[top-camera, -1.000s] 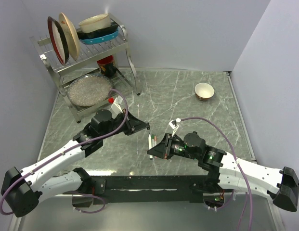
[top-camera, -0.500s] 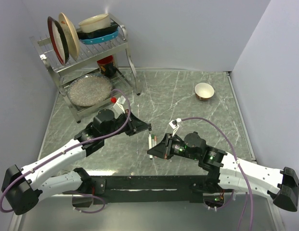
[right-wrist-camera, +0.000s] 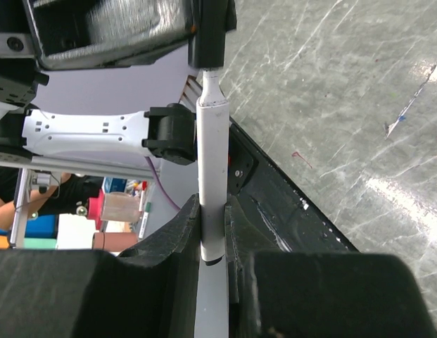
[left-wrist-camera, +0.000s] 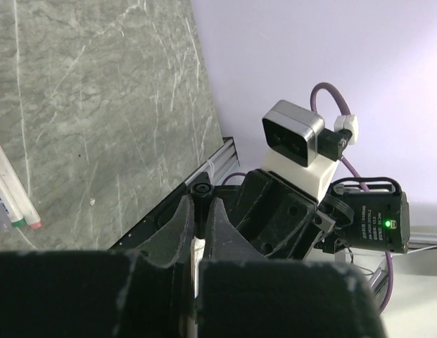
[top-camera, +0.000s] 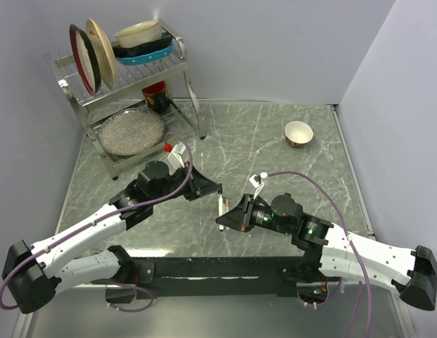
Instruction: Insert the pens into the pen caps
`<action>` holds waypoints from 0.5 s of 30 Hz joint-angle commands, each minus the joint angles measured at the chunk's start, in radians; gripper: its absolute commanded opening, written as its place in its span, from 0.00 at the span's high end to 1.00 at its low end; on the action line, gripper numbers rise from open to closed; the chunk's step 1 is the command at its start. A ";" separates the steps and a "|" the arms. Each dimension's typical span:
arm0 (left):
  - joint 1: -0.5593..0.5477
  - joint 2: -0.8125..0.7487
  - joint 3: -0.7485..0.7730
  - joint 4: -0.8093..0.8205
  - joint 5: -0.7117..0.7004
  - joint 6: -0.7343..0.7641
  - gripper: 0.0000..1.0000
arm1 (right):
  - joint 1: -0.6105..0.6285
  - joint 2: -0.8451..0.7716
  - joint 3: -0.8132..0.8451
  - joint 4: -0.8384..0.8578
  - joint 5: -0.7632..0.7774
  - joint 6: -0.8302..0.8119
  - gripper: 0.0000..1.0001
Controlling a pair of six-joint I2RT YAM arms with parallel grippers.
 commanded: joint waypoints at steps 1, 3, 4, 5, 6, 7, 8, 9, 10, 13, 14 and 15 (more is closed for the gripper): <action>-0.030 -0.023 0.016 0.012 0.004 0.035 0.99 | 0.007 -0.015 0.047 -0.002 0.037 -0.018 1.00; -0.045 -0.029 0.015 -0.006 0.001 0.044 0.99 | 0.009 -0.029 0.047 -0.005 0.048 -0.021 1.00; -0.048 -0.036 0.013 -0.008 -0.002 0.054 0.99 | 0.007 -0.044 0.043 0.007 0.053 -0.023 1.00; -0.053 -0.040 0.009 -0.007 0.001 0.058 0.99 | 0.007 -0.058 0.036 0.021 0.053 -0.025 1.00; -0.057 -0.045 0.003 0.000 0.004 0.060 0.99 | 0.007 -0.071 0.029 0.040 0.051 -0.021 1.00; -0.059 -0.052 -0.002 0.010 0.019 0.058 0.99 | 0.007 -0.095 0.014 0.070 0.054 -0.018 1.00; -0.060 -0.059 -0.016 0.045 0.032 0.054 0.99 | 0.007 -0.104 0.010 0.076 0.060 -0.021 1.00; -0.063 -0.065 -0.023 0.067 0.047 0.049 0.99 | 0.007 -0.115 0.009 0.081 0.066 -0.028 1.00; -0.067 -0.072 -0.034 0.091 0.070 0.035 0.99 | 0.007 -0.132 0.006 0.092 0.073 -0.032 1.00; -0.082 -0.083 -0.033 0.147 0.098 0.032 0.99 | 0.007 -0.163 0.003 0.136 0.070 -0.052 1.00; -0.094 -0.085 -0.028 0.157 0.101 0.035 0.99 | 0.007 -0.169 0.003 0.147 0.070 -0.057 1.00; -0.099 -0.089 -0.025 0.165 0.104 0.044 0.99 | 0.007 -0.173 0.010 0.159 0.070 -0.061 1.00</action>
